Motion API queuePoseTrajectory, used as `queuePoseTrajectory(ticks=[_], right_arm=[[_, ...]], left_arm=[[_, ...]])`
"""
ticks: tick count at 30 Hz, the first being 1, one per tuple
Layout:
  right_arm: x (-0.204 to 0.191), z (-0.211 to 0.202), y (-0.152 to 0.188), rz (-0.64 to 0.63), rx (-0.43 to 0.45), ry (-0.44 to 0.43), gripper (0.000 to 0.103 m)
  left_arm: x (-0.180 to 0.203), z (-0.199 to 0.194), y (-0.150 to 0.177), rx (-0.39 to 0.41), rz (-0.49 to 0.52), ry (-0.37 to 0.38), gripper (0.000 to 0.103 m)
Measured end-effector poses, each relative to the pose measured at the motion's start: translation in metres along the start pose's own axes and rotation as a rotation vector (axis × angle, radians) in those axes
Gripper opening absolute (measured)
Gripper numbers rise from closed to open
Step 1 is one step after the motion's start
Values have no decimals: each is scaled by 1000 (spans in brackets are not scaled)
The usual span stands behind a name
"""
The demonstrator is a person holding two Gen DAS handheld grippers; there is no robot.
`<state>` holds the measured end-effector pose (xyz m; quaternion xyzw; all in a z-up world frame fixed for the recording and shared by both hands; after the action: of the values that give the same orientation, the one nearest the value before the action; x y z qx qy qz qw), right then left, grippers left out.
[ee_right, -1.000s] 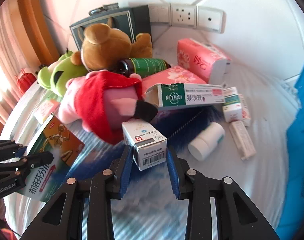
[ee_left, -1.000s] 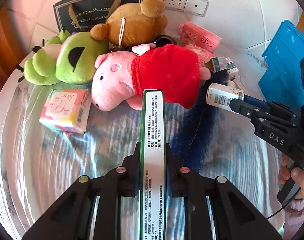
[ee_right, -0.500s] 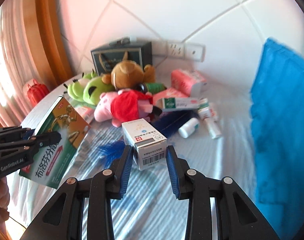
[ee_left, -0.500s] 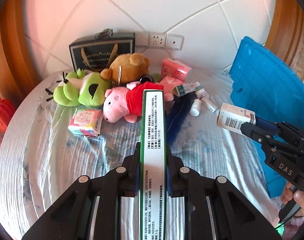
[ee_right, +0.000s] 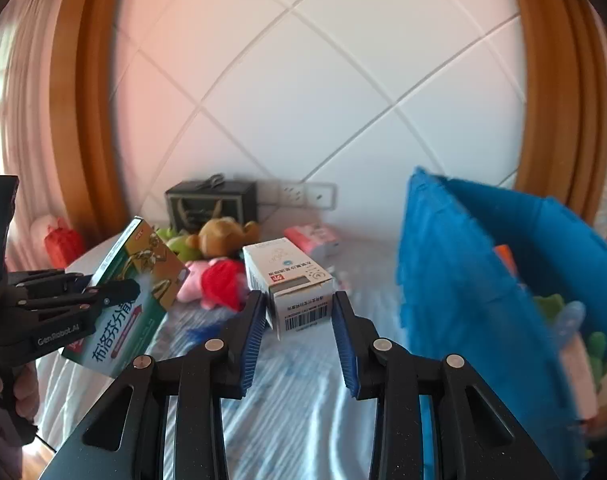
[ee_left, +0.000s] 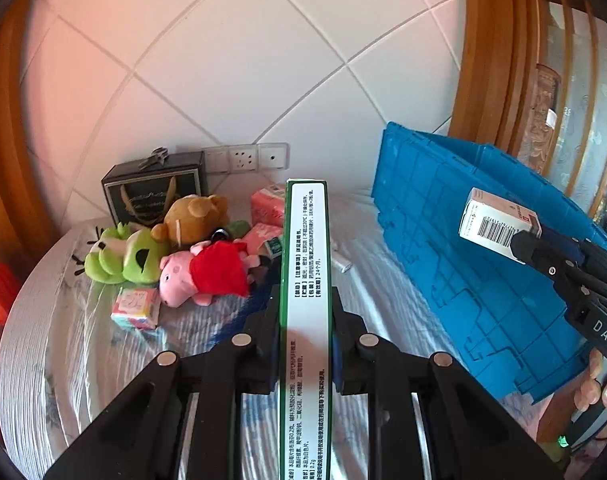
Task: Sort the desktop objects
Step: 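Carry the green ointment box and white medicine box to the crate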
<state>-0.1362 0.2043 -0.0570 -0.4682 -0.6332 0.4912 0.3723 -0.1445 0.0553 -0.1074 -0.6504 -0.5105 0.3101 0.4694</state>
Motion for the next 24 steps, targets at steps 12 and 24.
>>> queuePoseTrajectory(ticks=[12, 24], right_arm=[[120, -91, -45, 49, 179, 253, 33], [244, -146, -19, 105, 164, 489, 33]], left_arm=[[138, -8, -66, 149, 85, 180, 19], [296, -1, -93, 179, 164, 403, 19]])
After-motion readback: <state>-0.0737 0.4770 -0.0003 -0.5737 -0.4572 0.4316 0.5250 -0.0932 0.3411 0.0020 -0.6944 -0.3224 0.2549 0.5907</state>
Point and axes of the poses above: each gripper's, at about its wrist camera, not at the fingertips, and z roughly the way its jaws point, x to its right, y to its underside, the point moved 9 cm from there along z, roughly the way its jaws point, and after that the axes turned 14 degrees about x, right-handed, at the moved point
